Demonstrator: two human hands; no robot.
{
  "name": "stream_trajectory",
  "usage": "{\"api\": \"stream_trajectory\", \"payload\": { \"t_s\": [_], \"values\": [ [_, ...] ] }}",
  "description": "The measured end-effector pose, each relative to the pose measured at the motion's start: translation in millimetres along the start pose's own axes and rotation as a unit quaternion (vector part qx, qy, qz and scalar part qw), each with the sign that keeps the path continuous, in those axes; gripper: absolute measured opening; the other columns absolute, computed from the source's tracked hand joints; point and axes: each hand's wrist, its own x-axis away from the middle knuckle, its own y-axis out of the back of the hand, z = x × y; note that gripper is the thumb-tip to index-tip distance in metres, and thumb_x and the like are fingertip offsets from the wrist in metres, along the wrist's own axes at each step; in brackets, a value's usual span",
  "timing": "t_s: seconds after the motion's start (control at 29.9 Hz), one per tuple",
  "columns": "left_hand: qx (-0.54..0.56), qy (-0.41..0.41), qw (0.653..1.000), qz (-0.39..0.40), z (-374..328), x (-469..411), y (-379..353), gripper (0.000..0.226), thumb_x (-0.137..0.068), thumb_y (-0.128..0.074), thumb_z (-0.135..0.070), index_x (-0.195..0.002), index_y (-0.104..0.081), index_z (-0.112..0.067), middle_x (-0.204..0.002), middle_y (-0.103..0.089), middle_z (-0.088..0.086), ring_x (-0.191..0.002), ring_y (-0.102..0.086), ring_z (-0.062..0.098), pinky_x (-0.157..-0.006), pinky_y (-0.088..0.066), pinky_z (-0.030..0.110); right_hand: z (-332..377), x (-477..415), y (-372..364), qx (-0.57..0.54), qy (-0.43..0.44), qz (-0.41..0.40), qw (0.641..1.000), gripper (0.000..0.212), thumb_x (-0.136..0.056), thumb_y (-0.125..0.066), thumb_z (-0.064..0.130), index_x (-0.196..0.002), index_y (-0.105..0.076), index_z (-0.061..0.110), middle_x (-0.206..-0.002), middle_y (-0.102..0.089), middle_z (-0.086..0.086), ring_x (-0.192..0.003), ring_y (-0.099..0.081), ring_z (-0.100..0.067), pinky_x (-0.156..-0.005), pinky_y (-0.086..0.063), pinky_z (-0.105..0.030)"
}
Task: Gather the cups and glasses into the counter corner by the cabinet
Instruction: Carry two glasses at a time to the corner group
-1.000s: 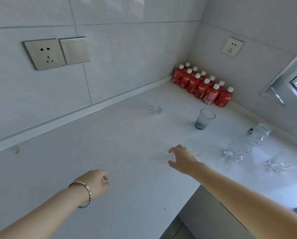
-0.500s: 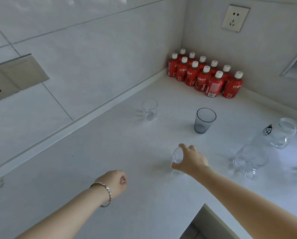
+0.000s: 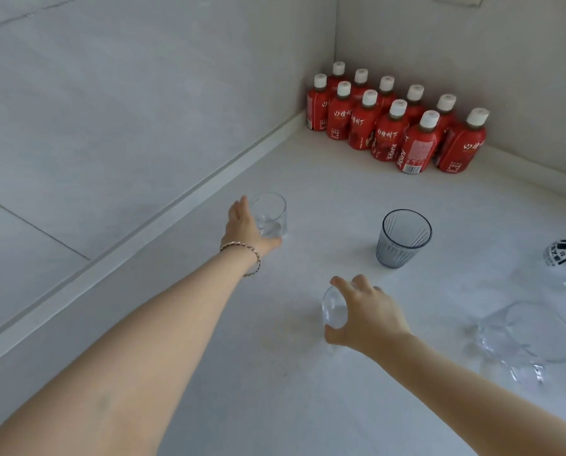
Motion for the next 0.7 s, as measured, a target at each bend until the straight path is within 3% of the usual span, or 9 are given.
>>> {"api": "stream_trajectory", "payload": {
  "t_s": [0.07,0.13,0.27,0.37,0.5,0.7],
  "values": [
    [-0.015,0.007,1.0,0.024,-6,-13,-2,0.116,-0.067,-0.078,-0.04,-0.148,0.004,-0.023,-0.159,0.0,0.002,-0.143,-0.027,0.024,-0.114,-0.032,0.042,2,6,2,-0.003,0.005,-0.001,1.0,0.076,-0.072,-0.066,0.044,-0.139,-0.032,0.031,-0.127,-0.045,-0.002,-0.109,-0.052,-0.028,-0.085,-0.048,-0.031],
    [-0.009,0.015,0.999,0.041,-18,-18,-8,0.115,-0.066,-0.076,-0.041,-0.148,0.004,-0.026,-0.158,-0.003,0.0,-0.139,-0.033,0.023,-0.113,-0.033,0.041,-1,11,3,-0.003,0.003,-0.012,1.0,0.077,-0.073,-0.065,0.043,-0.141,-0.03,0.033,-0.129,-0.044,-0.001,-0.111,-0.052,-0.027,-0.086,-0.048,-0.031],
    [0.003,0.011,1.0,-0.024,-23,-15,-13,0.081,-0.072,-0.071,-0.033,-0.139,-0.027,-0.018,-0.14,-0.029,0.005,-0.116,-0.054,0.028,-0.091,-0.046,0.036,-2,14,2,-0.004,0.011,-0.022,1.0,0.08,-0.074,-0.064,0.044,-0.143,-0.026,0.034,-0.132,-0.042,0.001,-0.113,-0.051,-0.026,-0.088,-0.048,-0.03],
    [0.002,0.011,0.999,-0.032,-13,-6,-11,0.076,-0.065,-0.078,-0.027,-0.128,-0.038,-0.016,-0.132,-0.033,0.008,-0.108,-0.058,0.032,-0.084,-0.049,0.037,-1,14,-1,-0.009,0.009,-0.02,1.0,0.08,-0.074,-0.064,0.044,-0.143,-0.025,0.034,-0.132,-0.041,0.001,-0.115,-0.05,-0.025,-0.088,-0.049,-0.03],
    [0.004,-0.024,0.999,-0.041,13,38,-10,0.083,-0.059,-0.081,-0.025,-0.129,-0.038,-0.014,-0.136,-0.034,0.008,-0.114,-0.054,0.033,-0.088,-0.052,0.041,0,15,0,0.002,0.004,-0.016,1.0,0.081,-0.074,-0.064,0.046,-0.144,-0.024,0.035,-0.134,-0.041,0.001,-0.116,-0.05,-0.024,-0.089,-0.05,-0.03],
    [0.067,-0.037,0.994,-0.081,80,159,18,0.087,-0.055,-0.083,-0.037,-0.129,-0.043,-0.016,-0.13,-0.052,0.001,-0.117,-0.054,0.023,-0.09,-0.048,0.034,8,21,4,0.009,-0.017,0.0,1.0,0.084,-0.074,-0.067,0.045,-0.145,-0.024,0.034,-0.136,-0.039,0.0,-0.118,-0.049,-0.026,-0.09,-0.048,-0.032]
  ]
}}
